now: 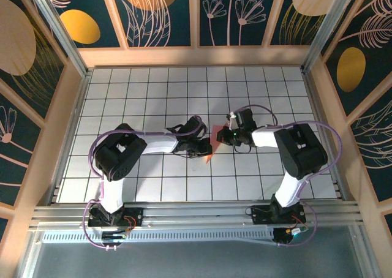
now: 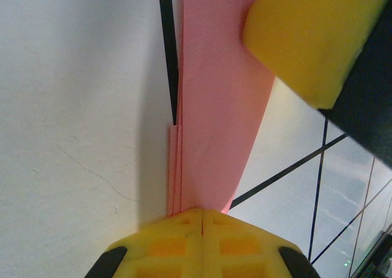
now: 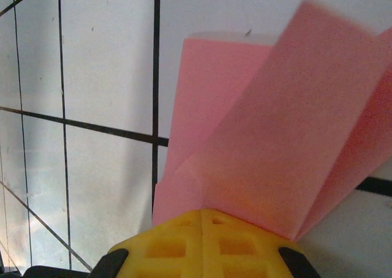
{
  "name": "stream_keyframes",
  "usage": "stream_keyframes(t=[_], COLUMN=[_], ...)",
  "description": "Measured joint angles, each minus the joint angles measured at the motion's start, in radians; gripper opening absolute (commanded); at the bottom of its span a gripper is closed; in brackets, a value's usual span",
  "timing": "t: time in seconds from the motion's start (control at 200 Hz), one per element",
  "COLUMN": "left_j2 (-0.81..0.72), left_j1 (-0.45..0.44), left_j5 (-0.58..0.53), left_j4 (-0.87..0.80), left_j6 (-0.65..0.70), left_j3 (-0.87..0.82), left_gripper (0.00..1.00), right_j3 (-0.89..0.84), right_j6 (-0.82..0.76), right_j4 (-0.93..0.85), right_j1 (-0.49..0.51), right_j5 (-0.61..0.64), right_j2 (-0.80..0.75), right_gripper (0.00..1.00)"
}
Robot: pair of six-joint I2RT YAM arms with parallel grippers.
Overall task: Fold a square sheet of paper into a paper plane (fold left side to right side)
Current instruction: Fold the wing for the fifth time at the center of the table.
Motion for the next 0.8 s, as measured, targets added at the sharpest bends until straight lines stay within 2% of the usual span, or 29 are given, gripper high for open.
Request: stream_keyframes(t=[0.796], left_j2=[0.006], left_j1=[0.000], left_j5=[-0.014], left_j4=[0.010], left_j6=[0.000], left_j3=[0.006], left_gripper=[0.00], right_j3=[0.144], right_j6=[-0.069], right_j4=[-0.068], right_j1=[-0.175], right_j5=[-0.079], right_j2=[0.108], right_gripper=[0.05])
